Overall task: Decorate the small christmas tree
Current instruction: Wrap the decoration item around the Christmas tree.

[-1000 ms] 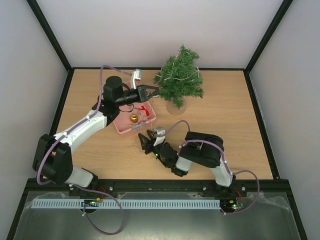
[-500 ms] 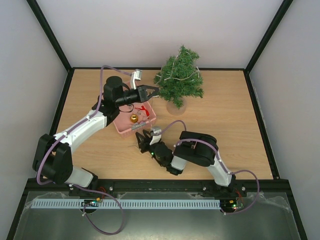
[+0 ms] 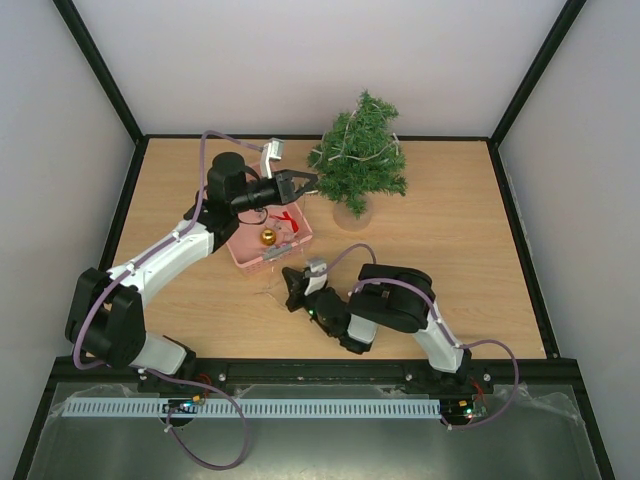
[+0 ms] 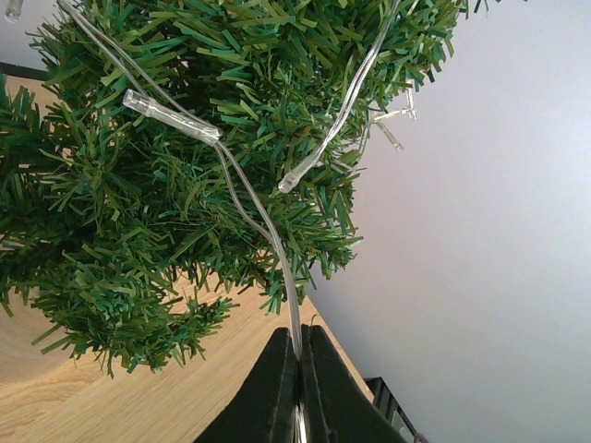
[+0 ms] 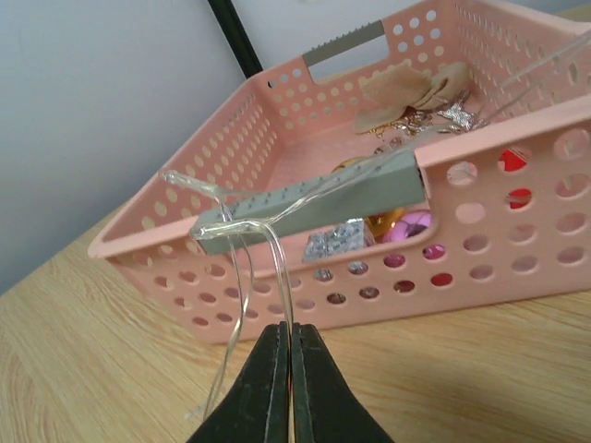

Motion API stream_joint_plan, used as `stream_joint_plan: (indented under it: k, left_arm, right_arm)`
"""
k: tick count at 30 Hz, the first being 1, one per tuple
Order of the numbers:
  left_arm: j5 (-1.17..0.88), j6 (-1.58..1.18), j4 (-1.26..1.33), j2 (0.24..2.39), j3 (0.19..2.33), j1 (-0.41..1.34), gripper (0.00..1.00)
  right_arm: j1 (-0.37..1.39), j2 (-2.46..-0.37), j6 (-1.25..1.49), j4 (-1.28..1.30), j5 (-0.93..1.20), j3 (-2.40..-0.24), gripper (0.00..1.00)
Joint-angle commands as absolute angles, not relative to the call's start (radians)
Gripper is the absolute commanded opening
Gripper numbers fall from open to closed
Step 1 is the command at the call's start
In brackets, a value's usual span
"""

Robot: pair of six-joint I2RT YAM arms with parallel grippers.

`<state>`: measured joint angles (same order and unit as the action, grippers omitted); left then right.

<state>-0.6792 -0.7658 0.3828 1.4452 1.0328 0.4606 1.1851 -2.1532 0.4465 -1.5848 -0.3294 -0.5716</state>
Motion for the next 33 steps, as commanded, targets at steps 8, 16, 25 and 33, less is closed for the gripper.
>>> stream_joint_plan:
  k: [8, 16, 25, 33]
  left_arm:
    - [-0.678, -0.741, 0.399, 1.429, 1.042, 0.464, 0.02]
    - [-0.675, -0.745, 0.399, 1.416, 1.031, 0.465, 0.02]
    - [-0.645, -0.716, 0.361, 1.411, 1.041, 0.465, 0.02]
    - [-0.6, -0.717, 0.359, 1.416, 1.026, 0.465, 0.02]
  right_arm:
    - [1.192, -1.939, 0.386, -1.687, -0.261, -0.354, 0.02]
    - [1.192, -1.625, 0.421, -1.485, -0.372, -0.158, 0.02]
    - [1.191, -0.929, 0.429, -0.711, -0.651, -0.212, 0.02]
    - [1.19, -0.589, 0.429, -0.322, -0.794, -0.325, 0.02]
